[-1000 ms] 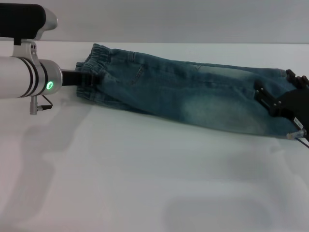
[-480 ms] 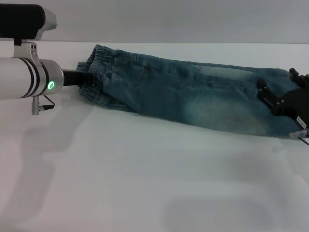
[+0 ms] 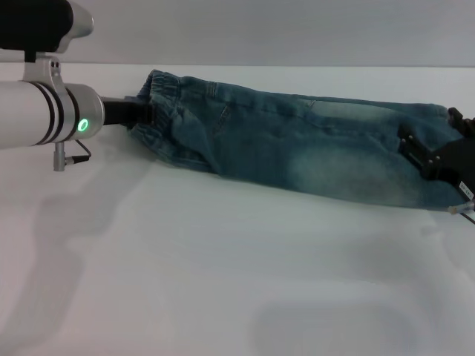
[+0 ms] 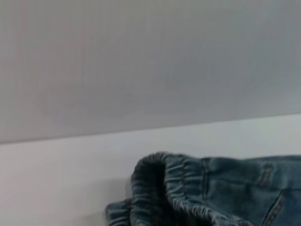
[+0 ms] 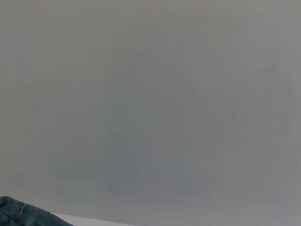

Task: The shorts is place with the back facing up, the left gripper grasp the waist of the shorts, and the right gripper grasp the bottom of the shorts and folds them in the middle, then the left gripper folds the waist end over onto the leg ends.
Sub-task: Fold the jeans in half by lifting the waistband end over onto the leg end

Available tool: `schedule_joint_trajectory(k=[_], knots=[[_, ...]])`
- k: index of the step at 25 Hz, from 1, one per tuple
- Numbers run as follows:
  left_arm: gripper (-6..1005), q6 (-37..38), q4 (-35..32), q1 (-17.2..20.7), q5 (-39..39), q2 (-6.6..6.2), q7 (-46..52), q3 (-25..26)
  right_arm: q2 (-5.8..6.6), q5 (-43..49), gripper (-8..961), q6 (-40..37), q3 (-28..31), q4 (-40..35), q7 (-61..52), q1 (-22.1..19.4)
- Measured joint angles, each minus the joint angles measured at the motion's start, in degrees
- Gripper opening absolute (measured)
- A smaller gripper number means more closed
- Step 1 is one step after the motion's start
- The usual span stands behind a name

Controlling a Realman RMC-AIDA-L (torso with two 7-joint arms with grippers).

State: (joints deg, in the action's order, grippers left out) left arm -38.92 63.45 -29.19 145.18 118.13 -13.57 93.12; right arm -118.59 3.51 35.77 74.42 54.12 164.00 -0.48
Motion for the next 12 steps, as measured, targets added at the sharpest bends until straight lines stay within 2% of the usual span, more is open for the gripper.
schedule_joint_trajectory(k=[9, 12], knots=[[12, -1.08, 9.41, 4.39, 0.01, 0.03, 0.48, -1.51, -0.15, -0.09, 693, -1.49, -0.45, -0.01, -0.11, 0.43], [17, -1.63, 11.8, 5.22, 0.02, 0.06, 0.56, -2.08, -0.25, -0.02, 690, -3.24, -0.75, -0.2, -0.13, 1.74]])
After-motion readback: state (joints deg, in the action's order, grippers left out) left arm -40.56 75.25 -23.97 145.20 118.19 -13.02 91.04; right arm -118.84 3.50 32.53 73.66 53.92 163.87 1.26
